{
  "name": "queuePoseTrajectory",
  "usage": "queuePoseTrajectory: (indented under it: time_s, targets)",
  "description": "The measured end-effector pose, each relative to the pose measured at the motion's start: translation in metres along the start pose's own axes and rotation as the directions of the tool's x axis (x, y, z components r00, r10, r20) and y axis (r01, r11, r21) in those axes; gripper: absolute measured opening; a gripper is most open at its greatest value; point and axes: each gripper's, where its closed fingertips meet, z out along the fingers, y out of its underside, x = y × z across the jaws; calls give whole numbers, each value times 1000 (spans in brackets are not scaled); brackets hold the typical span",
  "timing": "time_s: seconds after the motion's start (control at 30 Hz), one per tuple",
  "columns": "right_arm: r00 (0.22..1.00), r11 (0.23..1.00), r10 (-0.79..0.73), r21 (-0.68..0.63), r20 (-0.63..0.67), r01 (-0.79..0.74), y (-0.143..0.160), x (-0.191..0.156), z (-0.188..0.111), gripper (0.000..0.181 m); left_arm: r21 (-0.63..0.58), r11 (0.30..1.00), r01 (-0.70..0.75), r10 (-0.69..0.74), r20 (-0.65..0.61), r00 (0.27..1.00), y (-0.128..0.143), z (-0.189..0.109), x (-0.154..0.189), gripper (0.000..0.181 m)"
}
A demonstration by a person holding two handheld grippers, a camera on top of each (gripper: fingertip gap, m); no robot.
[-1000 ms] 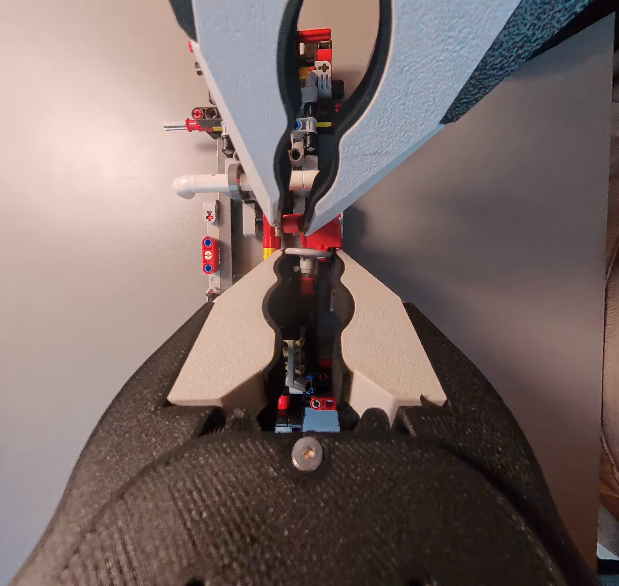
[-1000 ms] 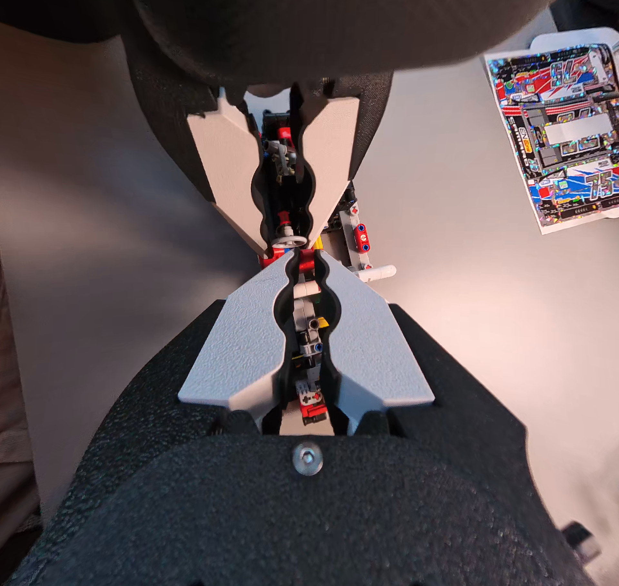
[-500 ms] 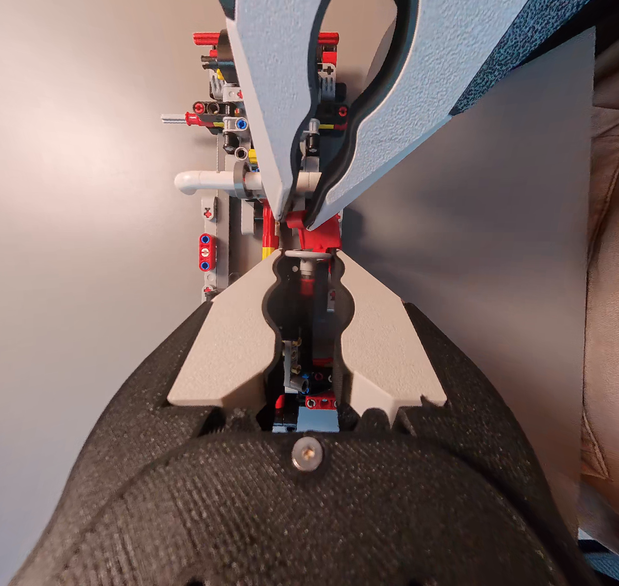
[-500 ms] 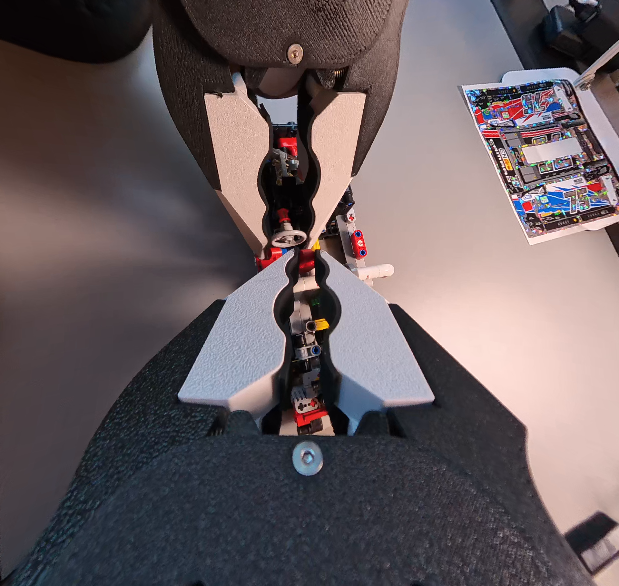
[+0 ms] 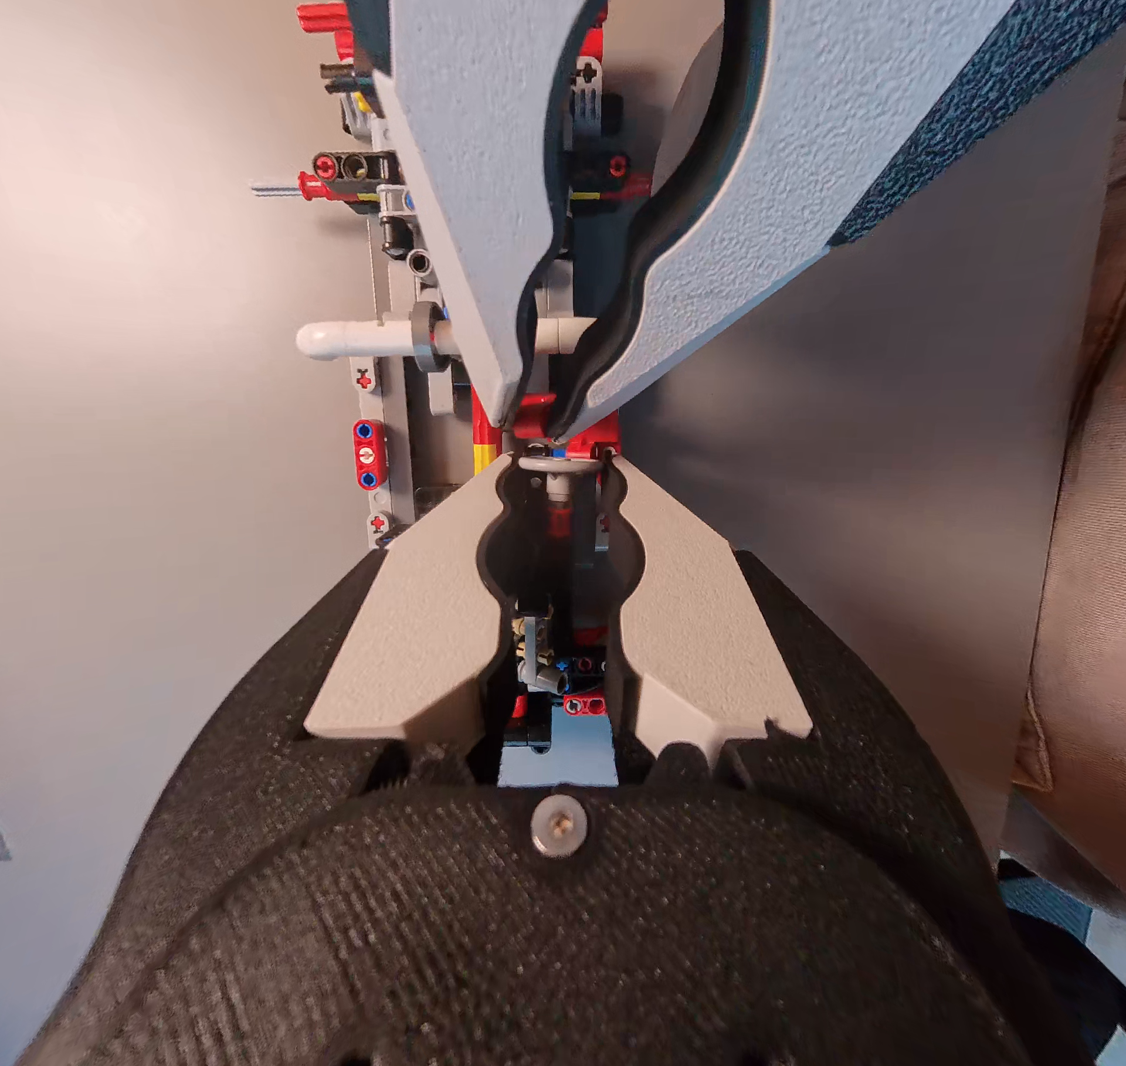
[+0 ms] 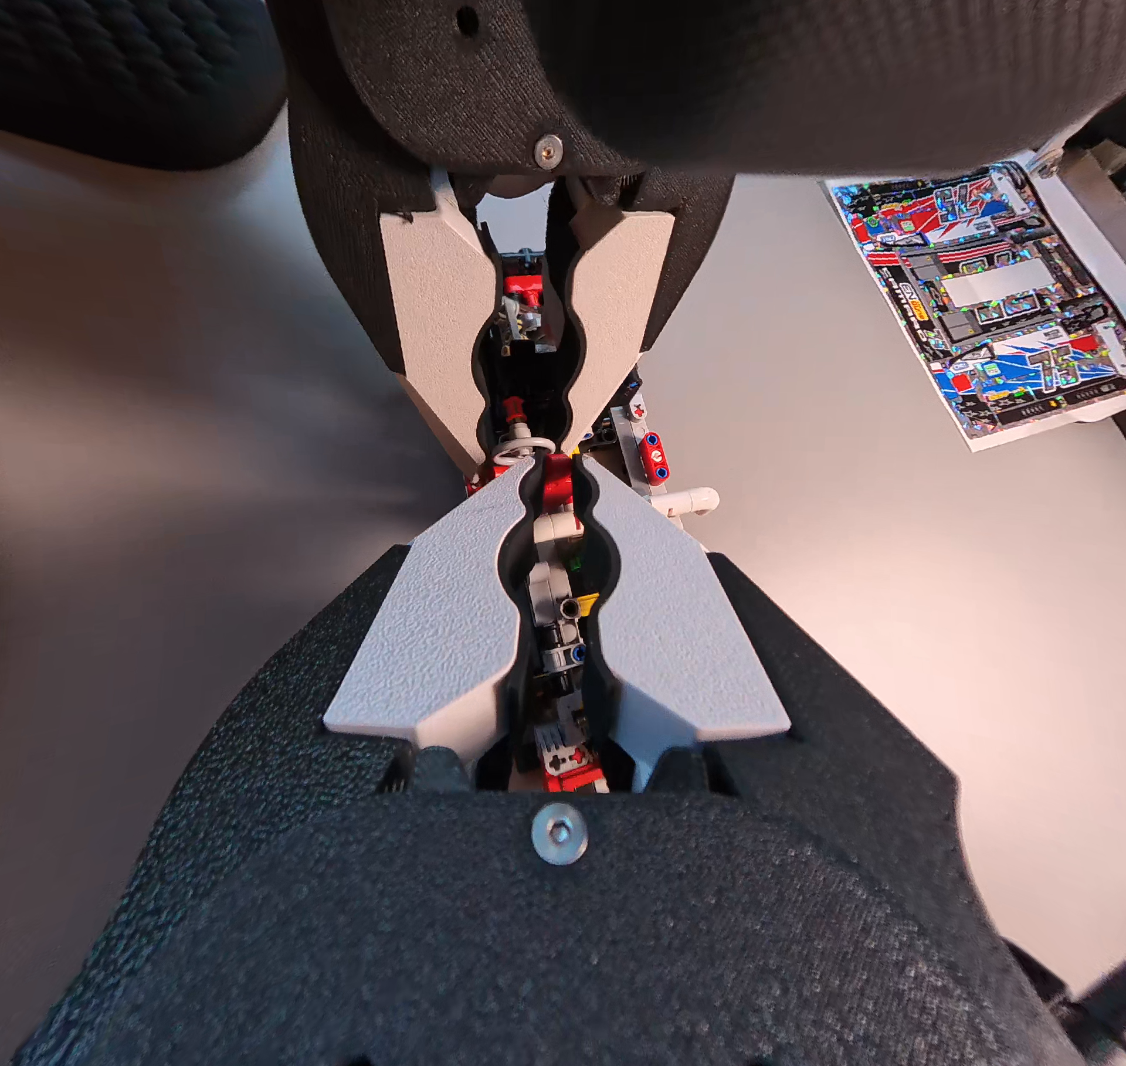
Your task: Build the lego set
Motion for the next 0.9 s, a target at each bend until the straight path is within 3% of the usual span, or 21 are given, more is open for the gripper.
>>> queuePoseTrajectory:
  time_s: [0.2, 0.4, 0.67, 0.9]
  targets:
    - [1000, 999, 20, 36, -6, -19, 0, 1, -1, 6, -33, 999, -35, 35, 7, 999, -1, -1, 0, 24]
    - [999, 997, 33, 63, -7, -32, -1, 2, -1, 6, 20, 999, -31, 30, 27, 999, -13, -5, -4, 25]
    - [1000, 997, 23, 69, -13, -22, -1, 2, -1, 6, 3, 1000, -28, 28, 30, 999, -8, -4, 0, 31]
    - [1000, 998, 18, 55, -12, -17, 0, 2, -2, 6, 80, 997, -20, 13, 81, 997, -6, -17, 0, 36]
